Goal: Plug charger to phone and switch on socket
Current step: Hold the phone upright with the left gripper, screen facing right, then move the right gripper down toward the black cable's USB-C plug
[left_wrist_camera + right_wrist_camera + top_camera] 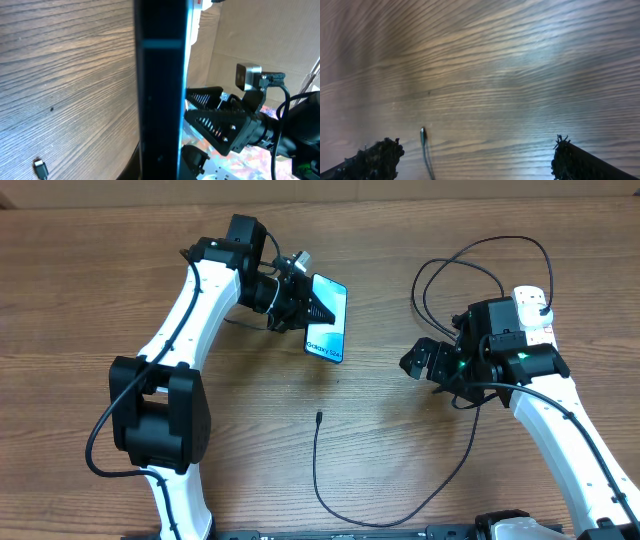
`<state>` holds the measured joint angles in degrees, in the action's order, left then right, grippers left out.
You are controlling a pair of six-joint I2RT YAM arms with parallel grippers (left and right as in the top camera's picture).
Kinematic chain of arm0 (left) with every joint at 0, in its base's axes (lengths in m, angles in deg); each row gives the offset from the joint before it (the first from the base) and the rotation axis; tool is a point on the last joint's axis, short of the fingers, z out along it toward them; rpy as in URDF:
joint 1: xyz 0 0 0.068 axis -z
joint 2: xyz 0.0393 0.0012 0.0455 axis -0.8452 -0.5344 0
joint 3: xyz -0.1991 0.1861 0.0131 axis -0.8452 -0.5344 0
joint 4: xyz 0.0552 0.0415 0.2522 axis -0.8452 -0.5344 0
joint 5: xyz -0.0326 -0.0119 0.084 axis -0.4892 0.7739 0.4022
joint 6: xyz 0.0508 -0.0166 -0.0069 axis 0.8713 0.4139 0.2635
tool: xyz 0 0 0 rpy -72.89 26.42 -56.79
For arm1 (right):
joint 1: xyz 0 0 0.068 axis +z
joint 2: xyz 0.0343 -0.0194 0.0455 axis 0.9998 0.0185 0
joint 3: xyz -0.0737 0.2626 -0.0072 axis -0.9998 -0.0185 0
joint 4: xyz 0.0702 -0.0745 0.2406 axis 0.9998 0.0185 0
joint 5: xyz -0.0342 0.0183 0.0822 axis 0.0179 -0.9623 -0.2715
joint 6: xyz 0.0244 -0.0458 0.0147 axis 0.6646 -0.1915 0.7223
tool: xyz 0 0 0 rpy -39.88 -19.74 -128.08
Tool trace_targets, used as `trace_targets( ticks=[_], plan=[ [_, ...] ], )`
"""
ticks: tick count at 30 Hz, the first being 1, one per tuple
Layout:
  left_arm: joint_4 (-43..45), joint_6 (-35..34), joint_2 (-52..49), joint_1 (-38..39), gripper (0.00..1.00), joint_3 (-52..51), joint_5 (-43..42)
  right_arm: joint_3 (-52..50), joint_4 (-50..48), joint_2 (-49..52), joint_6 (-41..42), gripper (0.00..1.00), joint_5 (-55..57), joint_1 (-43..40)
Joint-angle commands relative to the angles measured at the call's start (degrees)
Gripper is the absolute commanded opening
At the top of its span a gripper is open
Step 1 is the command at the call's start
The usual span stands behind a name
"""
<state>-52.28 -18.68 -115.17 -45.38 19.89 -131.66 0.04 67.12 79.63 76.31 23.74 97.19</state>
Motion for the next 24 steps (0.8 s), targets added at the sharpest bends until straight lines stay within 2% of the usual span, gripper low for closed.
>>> trace_targets(
  ticks=[1, 3, 7, 14, 24],
  plan=[
    [-0.2, 1.7, 1.8, -0.8, 0.04, 1.5, -3.4, 0.5, -0.6, 0.2, 0.0, 1.00, -6.8, -0.2],
    [-0.1, 1.7, 1.8, -0.8, 0.04, 1.5, -3.4, 0.5, -1.1, 0.2, 0.0, 0.99, -9.8, -0.2],
    [0.0, 1.7, 1.8, -1.4, 0.04, 1.5, -3.4, 0.5, -1.1, 0.2, 0.0, 0.90, -12.9, 0.2],
    [-0.2, 0.6, 1.8, -6.1, 0.04, 1.5, -7.1, 0.5, -2.3, 0.2, 2.3, 0.89, -12.9, 4.9],
    [-1.2, 1.1, 1.8, -8.7, 0.04, 1.5, -8.8, 0.5, -6.6, 0.2, 11.9, 0.90, 2.1, 19.0]
  ],
)
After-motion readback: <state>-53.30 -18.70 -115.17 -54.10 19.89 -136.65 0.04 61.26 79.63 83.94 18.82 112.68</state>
